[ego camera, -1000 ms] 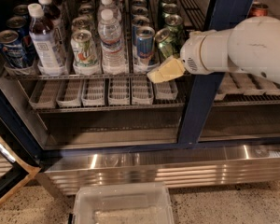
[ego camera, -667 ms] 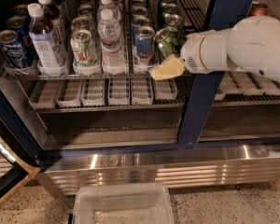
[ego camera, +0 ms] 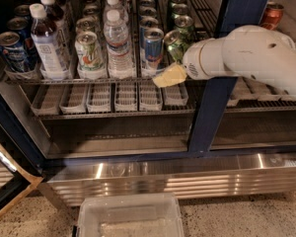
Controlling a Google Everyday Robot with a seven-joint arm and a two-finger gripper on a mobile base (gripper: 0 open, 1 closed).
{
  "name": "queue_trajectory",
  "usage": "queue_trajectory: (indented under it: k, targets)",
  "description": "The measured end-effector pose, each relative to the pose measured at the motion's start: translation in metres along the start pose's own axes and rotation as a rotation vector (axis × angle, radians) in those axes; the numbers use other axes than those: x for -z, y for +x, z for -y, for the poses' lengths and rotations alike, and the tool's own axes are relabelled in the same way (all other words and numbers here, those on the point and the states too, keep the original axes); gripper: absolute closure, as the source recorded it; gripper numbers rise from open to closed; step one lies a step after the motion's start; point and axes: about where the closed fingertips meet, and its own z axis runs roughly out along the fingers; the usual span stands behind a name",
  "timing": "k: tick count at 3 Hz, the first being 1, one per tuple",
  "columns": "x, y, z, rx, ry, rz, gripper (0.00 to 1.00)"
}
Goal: Pick green can from top shelf of fridge
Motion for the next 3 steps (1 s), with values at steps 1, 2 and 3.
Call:
queue_trajectory:
  k: [1,2,3]
  targets:
    - [-0.0227,-0.0010,0.0132,-0.006,0.017,-0.001,0.19]
    - [-0.0259,-0.0036,0.0158,-0.006,0.025,0.005,0.29]
    - [-0.0226,-0.0048,0.0141,-0.004,0.028,0.010,0.48]
